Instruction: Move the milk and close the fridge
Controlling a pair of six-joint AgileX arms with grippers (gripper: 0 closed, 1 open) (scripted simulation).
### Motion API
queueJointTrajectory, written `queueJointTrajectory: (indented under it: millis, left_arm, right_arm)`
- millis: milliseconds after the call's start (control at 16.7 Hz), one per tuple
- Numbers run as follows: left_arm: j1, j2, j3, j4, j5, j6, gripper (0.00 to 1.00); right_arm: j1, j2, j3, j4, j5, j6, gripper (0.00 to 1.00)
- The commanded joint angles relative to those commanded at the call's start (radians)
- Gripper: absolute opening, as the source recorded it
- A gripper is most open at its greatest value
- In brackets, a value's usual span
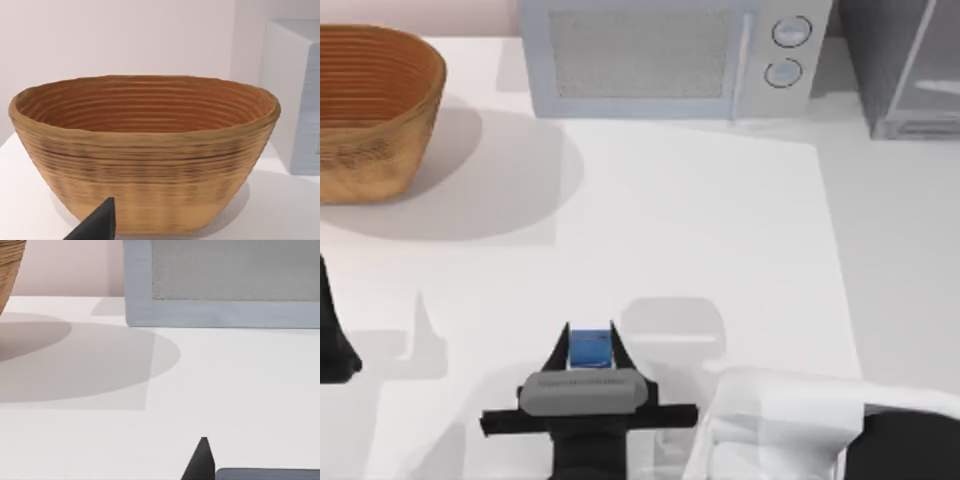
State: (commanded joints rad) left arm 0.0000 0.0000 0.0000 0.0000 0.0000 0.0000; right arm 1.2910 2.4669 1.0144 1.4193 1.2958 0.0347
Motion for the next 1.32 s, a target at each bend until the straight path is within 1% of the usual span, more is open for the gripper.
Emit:
queueJointTrajectory:
  millis: [360, 720, 1020, 1200, 1320]
  left_arm:
    - [0.0, 0.0, 0.0, 0.0, 0.0, 0.0, 1.0]
    - [0.0, 0.0, 0.0, 0.0, 0.0, 0.0, 1.0]
    - [0.0, 0.0, 0.0, 0.0, 0.0, 0.0, 1.0]
    - [0.0, 0.0, 0.0, 0.0, 0.0, 0.0, 1.0]
    - [0.0, 0.0, 0.0, 0.0, 0.0, 0.0, 1.0]
  right_arm:
    - [0.003, -0.005, -0.001, -0.003, -0.001, 0.001, 0.0]
    - [0.003, -0.106, -0.027, -0.084, -0.001, 0.005, 0.0]
    - [0.001, -0.111, -0.025, -0.087, -0.002, 0.007, 0.0]
    - [-0.06, -0.155, -0.055, -0.095, -0.065, 0.008, 0.0]
    - [-0.151, -0.215, -0.099, -0.109, -0.155, 0.006, 0.0]
